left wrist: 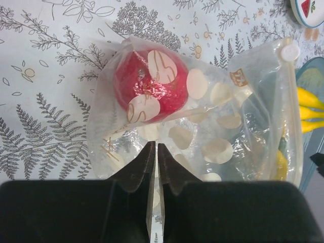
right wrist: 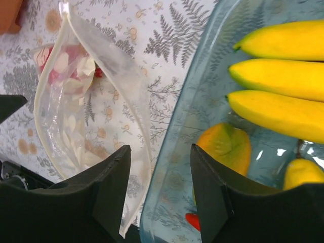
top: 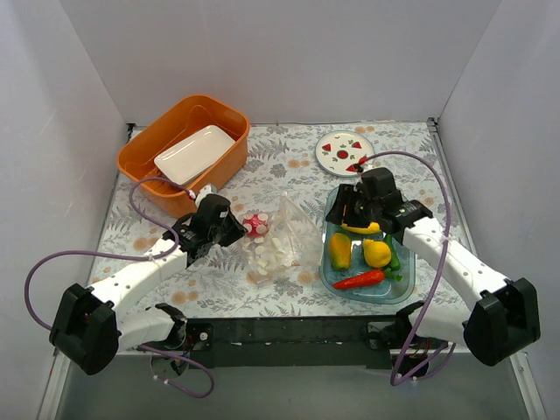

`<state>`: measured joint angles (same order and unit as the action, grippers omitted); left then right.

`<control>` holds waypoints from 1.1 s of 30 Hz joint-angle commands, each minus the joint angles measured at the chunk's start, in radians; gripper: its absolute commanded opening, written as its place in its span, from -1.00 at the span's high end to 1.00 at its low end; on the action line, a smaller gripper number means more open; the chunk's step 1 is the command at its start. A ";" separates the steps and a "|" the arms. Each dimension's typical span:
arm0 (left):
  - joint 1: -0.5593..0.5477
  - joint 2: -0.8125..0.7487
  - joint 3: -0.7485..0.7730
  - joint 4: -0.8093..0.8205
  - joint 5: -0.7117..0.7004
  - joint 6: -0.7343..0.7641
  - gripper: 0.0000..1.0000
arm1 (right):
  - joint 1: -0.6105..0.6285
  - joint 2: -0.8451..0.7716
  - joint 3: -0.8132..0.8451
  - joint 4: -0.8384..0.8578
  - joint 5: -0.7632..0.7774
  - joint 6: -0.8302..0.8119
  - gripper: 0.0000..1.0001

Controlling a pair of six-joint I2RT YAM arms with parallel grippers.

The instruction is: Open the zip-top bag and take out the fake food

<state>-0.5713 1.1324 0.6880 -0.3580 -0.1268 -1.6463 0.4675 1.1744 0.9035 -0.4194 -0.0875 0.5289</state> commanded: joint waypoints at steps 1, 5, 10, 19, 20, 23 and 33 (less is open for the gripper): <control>0.005 0.023 0.087 -0.013 -0.043 0.005 0.86 | 0.075 0.071 0.069 0.106 -0.027 0.039 -0.14; 0.008 0.104 0.159 -0.003 -0.085 0.054 0.76 | 0.114 0.146 0.101 0.136 -0.040 0.051 -0.09; 0.008 0.213 0.264 -0.009 -0.171 0.114 0.67 | 0.151 0.234 0.114 0.168 -0.064 0.071 -0.06; 0.008 0.343 0.262 -0.004 -0.260 0.131 0.57 | 0.203 0.369 0.136 0.228 -0.087 0.094 -0.04; 0.008 0.345 0.233 0.011 -0.261 0.129 0.57 | 0.206 0.396 0.140 0.231 -0.090 0.095 -0.04; 0.008 0.343 0.180 0.043 -0.246 0.105 0.61 | 0.217 0.430 0.133 0.261 -0.104 0.103 -0.05; 0.001 0.288 -0.013 0.120 -0.200 0.042 0.97 | 0.295 0.534 0.187 0.306 -0.118 0.112 -0.17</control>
<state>-0.5686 1.4883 0.7193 -0.2806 -0.3309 -1.5784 0.7238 1.6787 1.0264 -0.1726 -0.1879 0.6334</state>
